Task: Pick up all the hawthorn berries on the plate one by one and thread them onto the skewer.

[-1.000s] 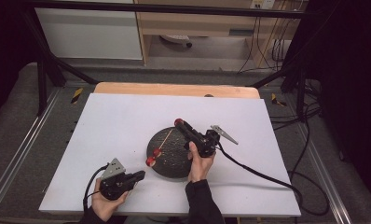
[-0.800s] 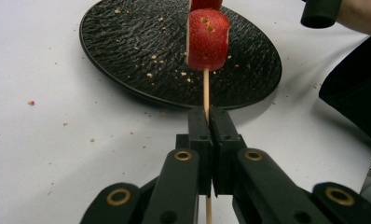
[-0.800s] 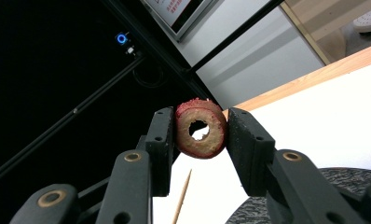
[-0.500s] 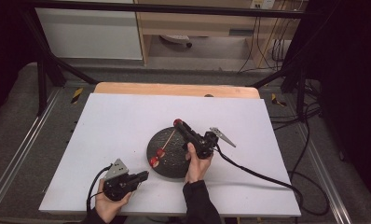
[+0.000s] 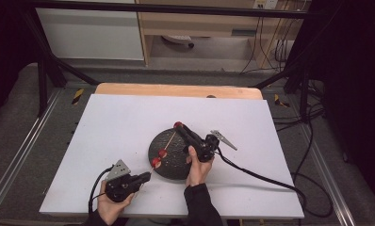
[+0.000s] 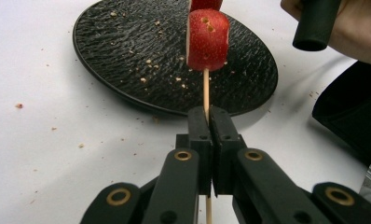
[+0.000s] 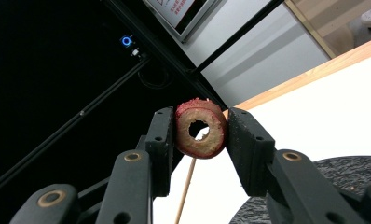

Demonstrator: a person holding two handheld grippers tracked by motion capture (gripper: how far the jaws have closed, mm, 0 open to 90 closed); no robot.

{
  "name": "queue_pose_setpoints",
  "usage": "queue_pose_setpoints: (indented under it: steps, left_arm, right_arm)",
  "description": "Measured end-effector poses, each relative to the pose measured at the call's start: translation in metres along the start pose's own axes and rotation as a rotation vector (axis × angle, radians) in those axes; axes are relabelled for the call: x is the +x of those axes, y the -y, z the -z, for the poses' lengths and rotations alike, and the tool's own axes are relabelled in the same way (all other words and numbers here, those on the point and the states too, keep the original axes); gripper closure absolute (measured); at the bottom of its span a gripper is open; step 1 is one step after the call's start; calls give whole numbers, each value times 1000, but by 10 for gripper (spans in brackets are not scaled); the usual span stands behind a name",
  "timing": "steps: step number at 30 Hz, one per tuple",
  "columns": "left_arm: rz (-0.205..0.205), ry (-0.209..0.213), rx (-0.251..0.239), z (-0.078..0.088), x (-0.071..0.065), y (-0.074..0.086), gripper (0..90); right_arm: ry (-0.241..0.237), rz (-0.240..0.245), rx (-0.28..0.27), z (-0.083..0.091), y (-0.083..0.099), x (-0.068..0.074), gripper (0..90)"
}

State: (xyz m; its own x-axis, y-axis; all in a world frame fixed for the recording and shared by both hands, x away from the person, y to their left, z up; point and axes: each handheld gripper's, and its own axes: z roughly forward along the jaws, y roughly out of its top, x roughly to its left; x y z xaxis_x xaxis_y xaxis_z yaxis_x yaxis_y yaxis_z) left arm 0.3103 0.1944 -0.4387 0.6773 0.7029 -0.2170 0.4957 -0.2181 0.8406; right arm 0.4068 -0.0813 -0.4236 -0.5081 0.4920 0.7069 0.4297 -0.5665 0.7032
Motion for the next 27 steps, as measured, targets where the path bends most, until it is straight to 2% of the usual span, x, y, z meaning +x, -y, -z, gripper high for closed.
queue_pose_setpoints:
  steps: [12,27]
  left_arm:
    - [24,-4,-23,-6,-5,-2,883]
    - [46,-11,-27,-15,-4,-7,883]
  right_arm:
    - [-10,-17,7,1,8,-1,628]
    - [-3,-3,44,3,19,-1,629]
